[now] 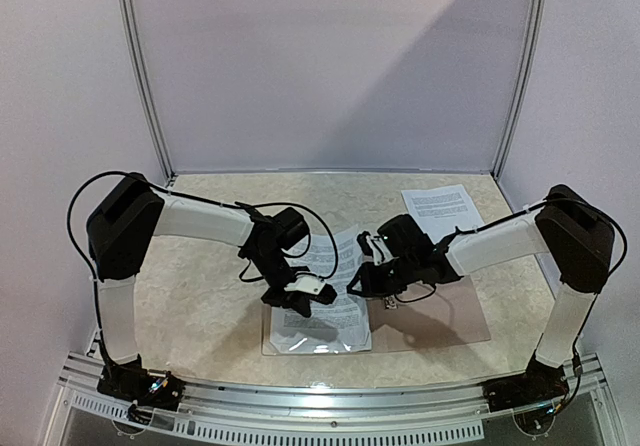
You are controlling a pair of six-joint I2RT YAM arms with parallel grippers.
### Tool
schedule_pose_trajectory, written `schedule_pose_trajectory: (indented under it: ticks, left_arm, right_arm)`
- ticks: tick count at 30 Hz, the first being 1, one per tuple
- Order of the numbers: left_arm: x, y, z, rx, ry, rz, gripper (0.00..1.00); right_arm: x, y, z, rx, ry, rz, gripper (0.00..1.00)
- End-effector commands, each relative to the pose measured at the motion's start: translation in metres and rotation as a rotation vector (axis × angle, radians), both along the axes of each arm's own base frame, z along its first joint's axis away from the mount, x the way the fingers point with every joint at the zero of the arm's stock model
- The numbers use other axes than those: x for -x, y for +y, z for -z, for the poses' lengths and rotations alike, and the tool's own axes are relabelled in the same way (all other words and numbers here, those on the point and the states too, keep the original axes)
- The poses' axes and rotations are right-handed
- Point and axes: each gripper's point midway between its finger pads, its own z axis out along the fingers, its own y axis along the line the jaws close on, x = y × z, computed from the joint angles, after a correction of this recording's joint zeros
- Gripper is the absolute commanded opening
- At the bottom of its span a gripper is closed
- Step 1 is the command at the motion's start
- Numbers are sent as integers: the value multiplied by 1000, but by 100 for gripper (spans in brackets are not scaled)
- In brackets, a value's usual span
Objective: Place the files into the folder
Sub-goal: Insert the folder to form pockets on the folder.
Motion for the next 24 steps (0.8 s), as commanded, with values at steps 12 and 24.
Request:
schedule_pose_trajectory:
  ticks: [12,24]
  left_arm:
    - [0,0,2,-15,-11,-1,0]
    - [8,5,-14,-15,13,30,0]
  right_arm:
    - [43,24,9,-202,205,-116,9]
    - [55,-5,11,-48,217,-227,0]
